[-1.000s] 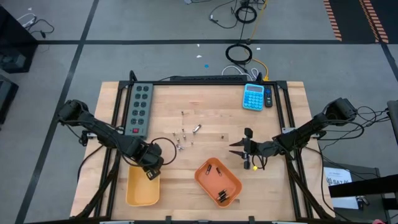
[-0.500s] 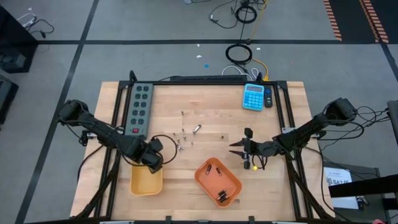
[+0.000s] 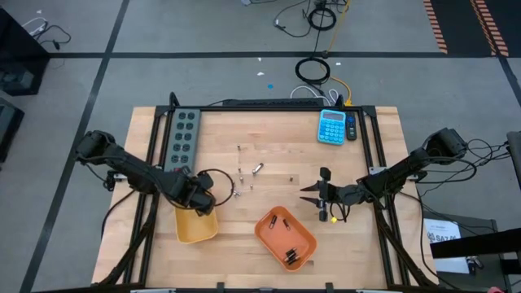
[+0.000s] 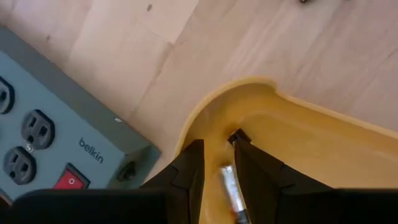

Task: Sort batteries
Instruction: Put the silver battery into the yellow bin

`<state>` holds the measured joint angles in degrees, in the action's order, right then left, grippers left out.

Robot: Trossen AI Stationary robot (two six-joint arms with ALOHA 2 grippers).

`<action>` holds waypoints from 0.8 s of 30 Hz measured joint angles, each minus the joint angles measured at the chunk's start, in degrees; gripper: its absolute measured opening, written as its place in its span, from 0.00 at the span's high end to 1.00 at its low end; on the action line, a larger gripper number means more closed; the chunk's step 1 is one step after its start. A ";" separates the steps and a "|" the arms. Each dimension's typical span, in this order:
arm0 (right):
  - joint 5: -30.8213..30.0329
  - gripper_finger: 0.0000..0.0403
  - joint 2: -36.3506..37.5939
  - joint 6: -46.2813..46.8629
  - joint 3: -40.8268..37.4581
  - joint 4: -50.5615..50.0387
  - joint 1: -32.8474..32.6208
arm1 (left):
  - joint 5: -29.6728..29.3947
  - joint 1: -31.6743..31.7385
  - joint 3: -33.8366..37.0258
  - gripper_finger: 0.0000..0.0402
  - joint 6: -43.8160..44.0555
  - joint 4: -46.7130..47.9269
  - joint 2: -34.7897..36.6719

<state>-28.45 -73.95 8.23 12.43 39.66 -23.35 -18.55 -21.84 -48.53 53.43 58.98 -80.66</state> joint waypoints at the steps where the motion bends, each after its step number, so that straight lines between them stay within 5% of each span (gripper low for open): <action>1: 0.00 0.73 0.00 0.00 0.00 0.00 0.00 | 1.40 0.15 0.00 0.75 -0.06 -0.44 0.00; 6: 0.00 0.73 0.00 0.01 0.00 -0.02 0.00 | 21.27 0.51 -1.54 0.75 -1.90 -4.32 -0.02; 9: 0.00 0.73 0.00 -0.04 0.00 -0.02 0.00 | 25.69 0.43 -4.19 0.75 -4.40 -8.90 -0.02; 17: 0.02 0.73 0.00 0.00 0.00 -0.03 0.02 | 10.02 0.87 -8.28 0.75 -22.99 -24.56 0.02; 24: -0.02 0.73 0.00 3.02 0.00 -0.23 0.38 | 4.77 1.60 -7.85 0.75 -34.24 -31.56 -2.12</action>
<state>-28.47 -73.95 11.25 12.43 39.43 -22.98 -13.78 -20.25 -56.38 19.18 27.42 -82.78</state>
